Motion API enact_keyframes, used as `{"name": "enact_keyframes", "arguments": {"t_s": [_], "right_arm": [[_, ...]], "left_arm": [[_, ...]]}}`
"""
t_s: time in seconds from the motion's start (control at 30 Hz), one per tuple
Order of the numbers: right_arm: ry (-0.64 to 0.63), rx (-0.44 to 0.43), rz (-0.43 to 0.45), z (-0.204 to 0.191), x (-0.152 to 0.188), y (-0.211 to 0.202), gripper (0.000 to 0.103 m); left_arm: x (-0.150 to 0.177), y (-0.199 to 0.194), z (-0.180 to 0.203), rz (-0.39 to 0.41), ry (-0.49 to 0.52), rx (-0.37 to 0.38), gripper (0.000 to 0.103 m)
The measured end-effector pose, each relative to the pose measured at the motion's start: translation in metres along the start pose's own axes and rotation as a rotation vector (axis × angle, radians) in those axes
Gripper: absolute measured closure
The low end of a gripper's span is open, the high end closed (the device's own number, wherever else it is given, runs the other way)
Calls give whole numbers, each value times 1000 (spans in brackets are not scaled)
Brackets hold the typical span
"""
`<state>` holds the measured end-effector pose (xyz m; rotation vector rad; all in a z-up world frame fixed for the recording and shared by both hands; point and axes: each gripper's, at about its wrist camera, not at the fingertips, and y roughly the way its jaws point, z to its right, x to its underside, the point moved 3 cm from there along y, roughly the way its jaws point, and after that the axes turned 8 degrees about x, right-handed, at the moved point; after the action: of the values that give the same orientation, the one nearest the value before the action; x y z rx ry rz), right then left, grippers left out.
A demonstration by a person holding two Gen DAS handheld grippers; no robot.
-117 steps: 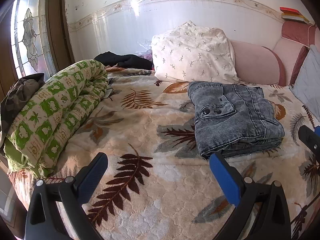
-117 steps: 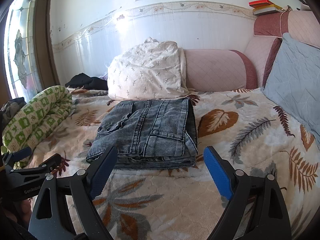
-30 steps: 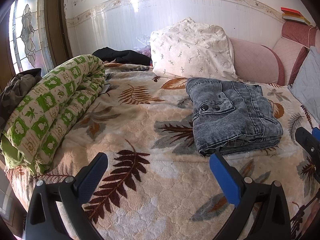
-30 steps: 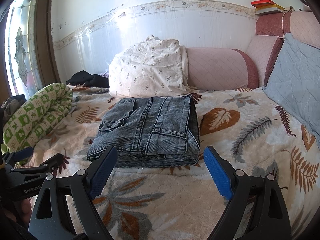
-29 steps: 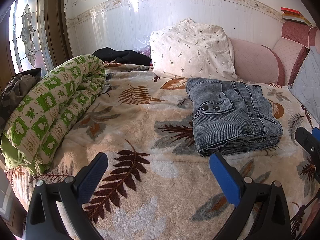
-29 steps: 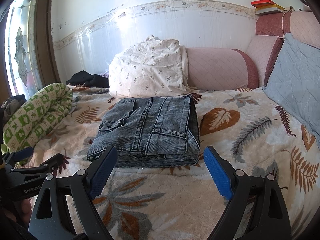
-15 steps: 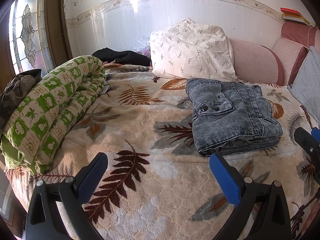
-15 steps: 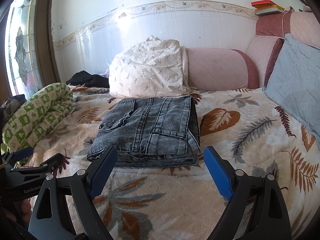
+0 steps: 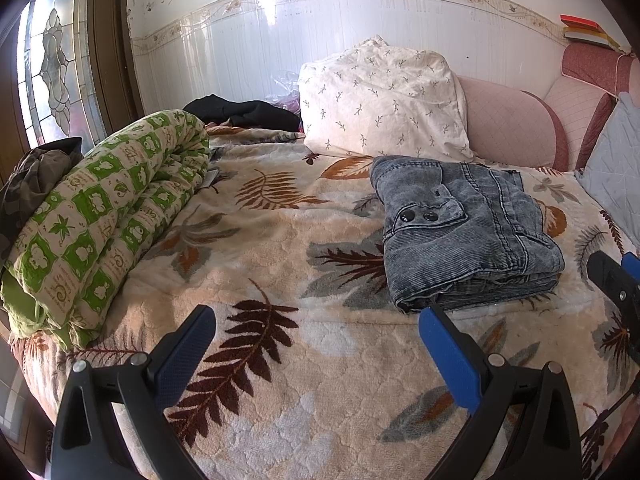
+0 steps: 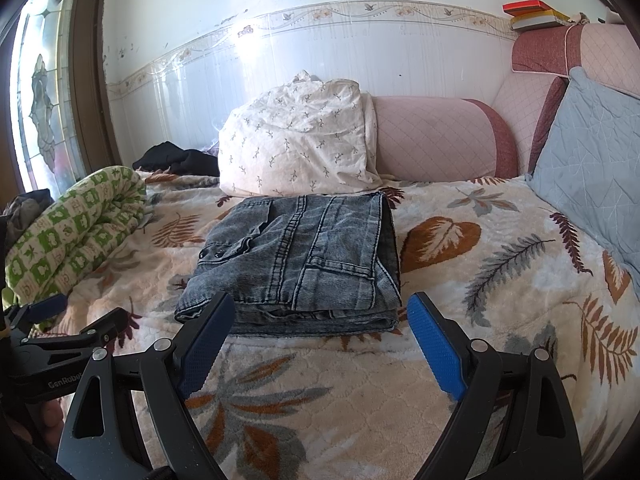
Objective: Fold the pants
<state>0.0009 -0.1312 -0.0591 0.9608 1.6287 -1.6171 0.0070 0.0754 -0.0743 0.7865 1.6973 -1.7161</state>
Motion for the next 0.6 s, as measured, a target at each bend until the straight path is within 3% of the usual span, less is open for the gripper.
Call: {"name": "enact_keyframes", "arguments": {"t_s": [0.33,0.6], "right_arm": [[48,-7,-3,2,-16,19,14],[-46,-11,28,-15,-12,12,14]], "left_arm": [[0,6,-2,-15,6,-6,0],[1,11,-3,-27,8,-7,0]]}}
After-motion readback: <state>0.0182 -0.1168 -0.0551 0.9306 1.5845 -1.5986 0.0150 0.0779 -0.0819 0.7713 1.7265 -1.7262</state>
